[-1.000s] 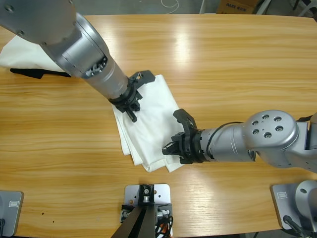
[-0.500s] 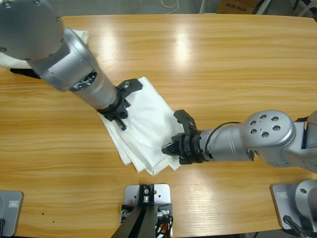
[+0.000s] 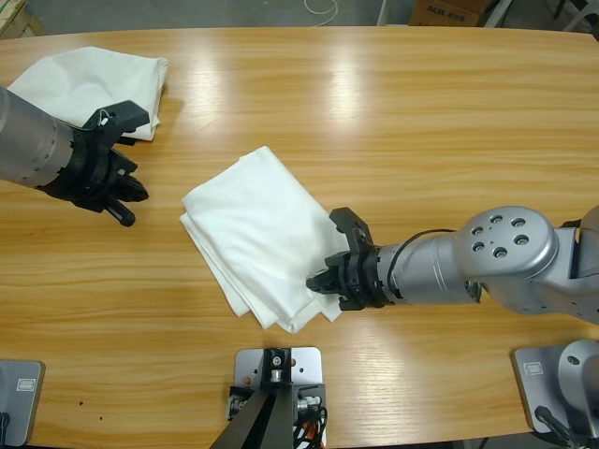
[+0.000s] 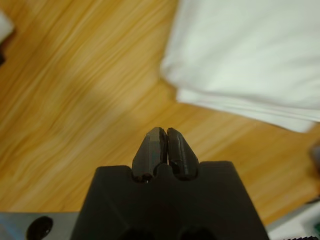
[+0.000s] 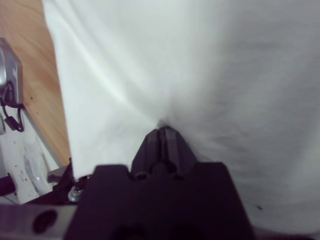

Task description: Fold clothes

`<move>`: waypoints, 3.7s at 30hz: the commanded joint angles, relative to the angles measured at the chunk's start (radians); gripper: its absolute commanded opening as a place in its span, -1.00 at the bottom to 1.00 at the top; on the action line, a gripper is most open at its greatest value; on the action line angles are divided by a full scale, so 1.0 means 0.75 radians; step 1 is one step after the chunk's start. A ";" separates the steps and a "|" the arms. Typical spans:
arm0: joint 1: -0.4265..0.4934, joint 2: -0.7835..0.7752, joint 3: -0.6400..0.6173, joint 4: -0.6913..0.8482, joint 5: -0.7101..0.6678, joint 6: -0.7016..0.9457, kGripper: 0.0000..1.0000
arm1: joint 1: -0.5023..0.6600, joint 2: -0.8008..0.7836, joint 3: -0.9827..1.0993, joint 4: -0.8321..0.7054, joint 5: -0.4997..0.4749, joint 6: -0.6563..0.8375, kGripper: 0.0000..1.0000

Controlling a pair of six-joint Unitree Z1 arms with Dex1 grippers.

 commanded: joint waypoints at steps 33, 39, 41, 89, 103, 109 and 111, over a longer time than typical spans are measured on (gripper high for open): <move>-0.188 0.599 -0.419 -0.190 -0.222 -0.012 -1.00 | 0.222 -0.186 -0.091 0.284 -0.112 -0.043 -1.00; -0.188 0.629 -0.423 -0.189 -0.220 -0.034 -1.00 | 0.313 -0.167 -0.069 0.259 -0.110 0.016 -1.00; -0.188 0.638 -0.428 -0.190 -0.220 -0.043 -1.00 | 0.354 -0.169 -0.060 0.259 -0.111 0.042 -1.00; -0.182 0.601 -0.379 -0.177 -0.218 -0.051 -1.00 | 0.355 -0.040 0.013 0.098 -0.172 -0.065 -1.00; -0.182 0.593 -0.369 -0.182 -0.216 -0.055 -1.00 | 0.386 -0.544 -0.354 0.757 -0.341 -0.207 -1.00; -0.182 0.577 -0.361 -0.179 -0.216 -0.057 -1.00 | 0.351 -0.214 -0.288 0.483 -0.341 -0.215 -1.00; -0.182 0.572 -0.347 -0.179 -0.216 -0.057 -1.00 | 0.304 -0.153 -0.259 0.443 -0.377 -0.227 -1.00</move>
